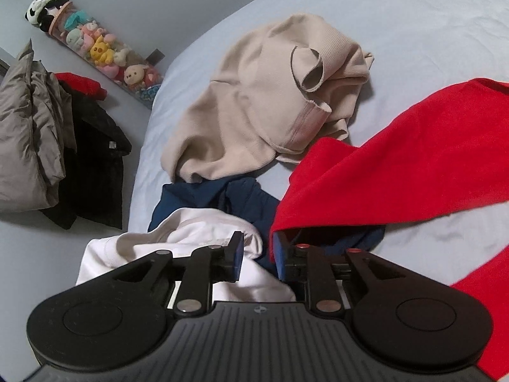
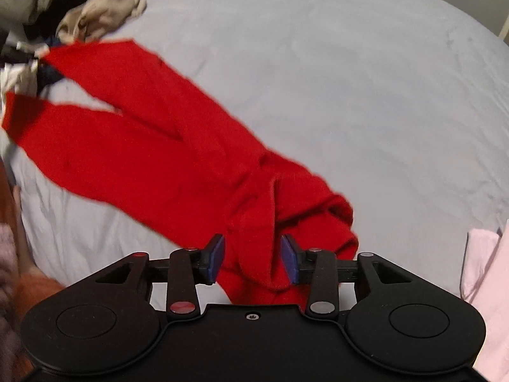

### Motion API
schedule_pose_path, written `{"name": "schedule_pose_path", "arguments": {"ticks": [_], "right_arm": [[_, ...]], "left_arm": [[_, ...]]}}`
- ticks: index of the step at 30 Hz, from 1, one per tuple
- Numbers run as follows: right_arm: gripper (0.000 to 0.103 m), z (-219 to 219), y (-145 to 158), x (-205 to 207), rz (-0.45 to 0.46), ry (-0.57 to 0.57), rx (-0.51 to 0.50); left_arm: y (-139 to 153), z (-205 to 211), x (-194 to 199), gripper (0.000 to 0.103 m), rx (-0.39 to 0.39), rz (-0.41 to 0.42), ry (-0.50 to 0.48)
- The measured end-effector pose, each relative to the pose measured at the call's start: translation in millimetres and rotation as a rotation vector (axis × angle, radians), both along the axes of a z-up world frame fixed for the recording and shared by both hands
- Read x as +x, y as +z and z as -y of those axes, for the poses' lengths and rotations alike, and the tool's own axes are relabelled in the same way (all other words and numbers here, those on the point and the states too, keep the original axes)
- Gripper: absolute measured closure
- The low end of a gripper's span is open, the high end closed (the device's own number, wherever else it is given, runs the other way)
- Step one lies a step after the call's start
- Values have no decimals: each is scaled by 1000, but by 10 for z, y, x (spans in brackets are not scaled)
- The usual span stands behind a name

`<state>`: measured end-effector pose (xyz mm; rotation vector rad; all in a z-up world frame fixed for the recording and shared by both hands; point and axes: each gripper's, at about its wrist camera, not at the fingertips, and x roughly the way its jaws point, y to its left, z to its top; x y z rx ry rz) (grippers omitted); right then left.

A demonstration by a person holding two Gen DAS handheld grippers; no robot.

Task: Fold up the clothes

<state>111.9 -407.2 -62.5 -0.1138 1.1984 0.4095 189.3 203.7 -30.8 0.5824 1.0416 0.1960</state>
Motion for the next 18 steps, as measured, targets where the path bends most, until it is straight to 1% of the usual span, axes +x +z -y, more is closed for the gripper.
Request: {"name": "schedule_pose_path", "arguments": {"ticks": [2,5,7,9,12,13,14,16,18], "right_arm": [[65,-45,34,130,20,-31,12],[65,-105,-25,347,18,-86,16],[67,-157,-105,477,-1,-112,0],[71,-228,-230,604,-35,-127,-34],[72,-292,-358,688,-84,-124,-58],[75,-312,-415,706,-104,-126,-69],[83,-315,-440,704,-116,-127,-75],[92,-314,-477,690,-130,-120,-79],[95,-293,-470,667,-124,-119,-81]], "left_arm": [[47,-14,-41,83,-9,11,-1],[123,-26,-68,83,-31,28,-4],[224,13,-77,83,-55,55,-27],[277,49,-75,82,-70,67,-51],[326,181,-9,76,-82,78,-120],[324,217,16,74,-83,79,-139],[315,246,41,74,-83,77,-153],[260,343,140,73,-87,63,-199],[172,420,257,72,-81,47,-235]]}}
